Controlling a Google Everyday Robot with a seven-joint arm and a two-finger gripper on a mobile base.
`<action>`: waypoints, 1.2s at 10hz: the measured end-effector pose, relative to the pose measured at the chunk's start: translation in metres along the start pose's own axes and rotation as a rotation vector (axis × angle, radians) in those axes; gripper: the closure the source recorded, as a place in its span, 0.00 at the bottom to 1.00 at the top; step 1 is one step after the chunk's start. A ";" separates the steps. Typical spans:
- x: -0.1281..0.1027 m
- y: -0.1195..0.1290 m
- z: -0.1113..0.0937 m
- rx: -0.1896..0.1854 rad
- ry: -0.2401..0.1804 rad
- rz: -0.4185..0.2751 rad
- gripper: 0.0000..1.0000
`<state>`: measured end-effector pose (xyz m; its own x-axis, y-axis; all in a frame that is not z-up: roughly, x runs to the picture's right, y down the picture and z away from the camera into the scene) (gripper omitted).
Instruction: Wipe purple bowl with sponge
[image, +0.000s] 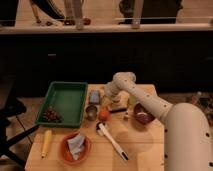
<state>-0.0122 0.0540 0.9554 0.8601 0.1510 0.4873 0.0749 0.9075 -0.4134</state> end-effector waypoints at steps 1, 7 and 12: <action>0.000 0.000 -0.001 0.000 0.001 -0.001 0.20; -0.020 -0.002 0.011 -0.009 0.007 -0.067 0.20; -0.036 -0.007 0.019 0.034 0.054 -0.039 0.20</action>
<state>-0.0532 0.0500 0.9550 0.8829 0.0951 0.4598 0.0920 0.9252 -0.3681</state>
